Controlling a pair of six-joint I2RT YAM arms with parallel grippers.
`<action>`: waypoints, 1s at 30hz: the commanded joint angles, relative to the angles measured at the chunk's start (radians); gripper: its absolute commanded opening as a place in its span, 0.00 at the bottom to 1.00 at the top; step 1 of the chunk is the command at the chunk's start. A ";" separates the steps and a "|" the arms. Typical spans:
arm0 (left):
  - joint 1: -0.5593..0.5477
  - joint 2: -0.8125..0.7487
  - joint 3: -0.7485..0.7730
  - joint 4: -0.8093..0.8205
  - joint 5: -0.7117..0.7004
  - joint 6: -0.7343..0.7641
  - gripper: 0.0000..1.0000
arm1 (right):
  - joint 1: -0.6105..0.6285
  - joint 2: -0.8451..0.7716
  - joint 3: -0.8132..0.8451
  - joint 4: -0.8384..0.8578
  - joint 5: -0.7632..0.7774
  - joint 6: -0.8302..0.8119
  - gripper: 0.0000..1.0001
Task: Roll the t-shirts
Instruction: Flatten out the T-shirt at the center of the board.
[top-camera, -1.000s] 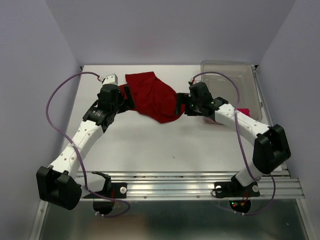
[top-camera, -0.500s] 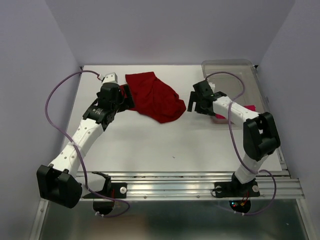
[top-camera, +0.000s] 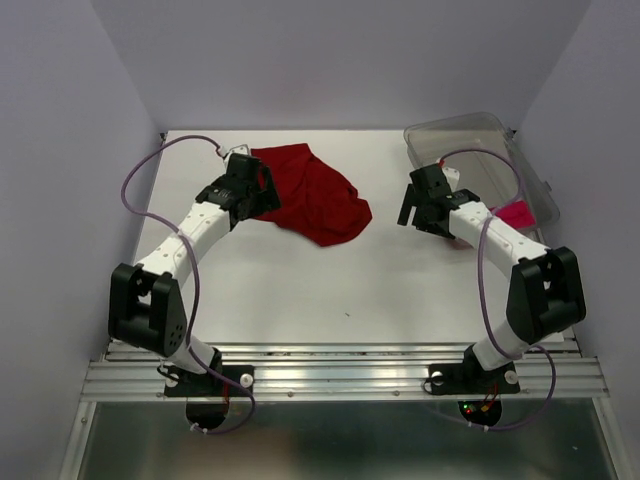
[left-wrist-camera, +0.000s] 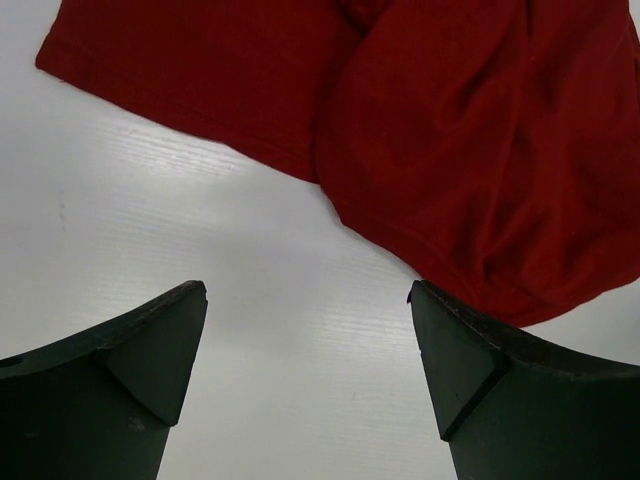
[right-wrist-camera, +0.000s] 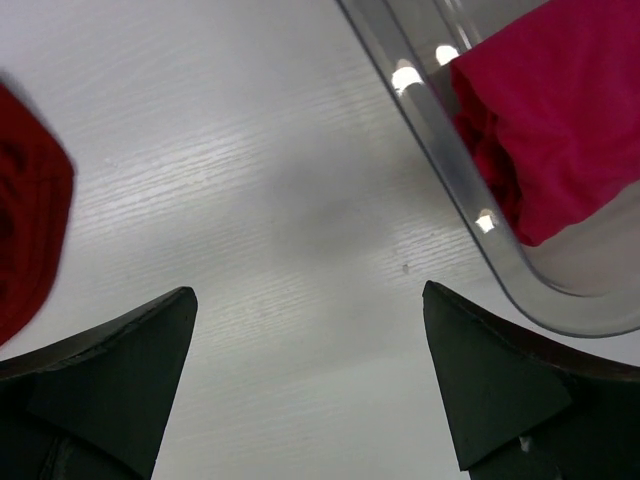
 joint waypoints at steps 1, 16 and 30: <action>0.003 0.094 0.072 0.058 0.015 -0.030 0.91 | 0.007 -0.051 -0.020 0.083 -0.142 -0.025 1.00; -0.050 0.397 0.171 0.154 0.113 -0.050 0.76 | 0.029 -0.097 -0.029 0.078 -0.204 -0.005 1.00; -0.075 0.224 0.248 0.023 0.127 0.031 0.00 | 0.075 -0.122 -0.002 0.085 -0.274 -0.050 1.00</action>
